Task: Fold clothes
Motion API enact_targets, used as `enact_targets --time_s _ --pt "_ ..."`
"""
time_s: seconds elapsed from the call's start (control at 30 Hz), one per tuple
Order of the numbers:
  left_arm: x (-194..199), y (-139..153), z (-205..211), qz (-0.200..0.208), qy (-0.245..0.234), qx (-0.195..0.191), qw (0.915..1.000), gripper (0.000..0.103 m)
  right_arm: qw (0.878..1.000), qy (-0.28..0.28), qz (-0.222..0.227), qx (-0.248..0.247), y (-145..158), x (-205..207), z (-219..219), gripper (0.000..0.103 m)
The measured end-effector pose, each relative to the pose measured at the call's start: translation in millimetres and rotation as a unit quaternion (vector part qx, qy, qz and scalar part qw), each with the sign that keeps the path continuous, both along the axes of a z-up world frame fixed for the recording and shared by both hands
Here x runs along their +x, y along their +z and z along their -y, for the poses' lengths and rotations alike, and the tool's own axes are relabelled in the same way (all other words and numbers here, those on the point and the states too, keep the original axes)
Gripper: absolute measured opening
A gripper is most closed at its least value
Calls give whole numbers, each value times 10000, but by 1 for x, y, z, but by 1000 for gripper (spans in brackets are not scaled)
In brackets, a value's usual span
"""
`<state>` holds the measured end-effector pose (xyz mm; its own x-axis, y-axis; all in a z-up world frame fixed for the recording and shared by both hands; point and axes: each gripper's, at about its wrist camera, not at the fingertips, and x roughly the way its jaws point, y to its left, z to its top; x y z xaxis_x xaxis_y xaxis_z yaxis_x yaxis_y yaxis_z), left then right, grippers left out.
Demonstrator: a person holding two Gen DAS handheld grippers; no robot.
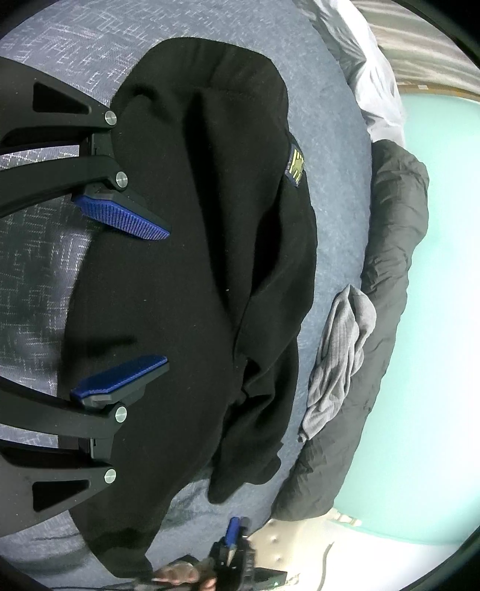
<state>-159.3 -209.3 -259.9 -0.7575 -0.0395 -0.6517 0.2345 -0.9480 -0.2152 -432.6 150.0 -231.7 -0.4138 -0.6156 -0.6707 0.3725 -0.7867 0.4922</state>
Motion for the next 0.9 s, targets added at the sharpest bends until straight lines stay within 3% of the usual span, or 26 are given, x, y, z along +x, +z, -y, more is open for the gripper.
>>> enact_targets --time_s 0.23,0.33,0.7,0.8,0.9 --pt "-2 -3 -7 68 -51 -129 9999 69 9950 -801 -10 599 -17 -85 -10 48" --pt "-4 -5 -8 91 -60 -162 9998 69 9920 -983 110 787 -33 -114 -11 65" --pt "-9 -14 -7 236 -95 -284 9993 69 9875 -1300 125 885 -60 -166 -2 65" --pt "-11 -17 -7 268 -74 -297 9992 69 9875 -1353 136 803 -65 -172 -3 47" --pt "-13 -18 -9 302 -88 -339 9989 69 9889 -1280 151 746 -68 -175 -1 21"
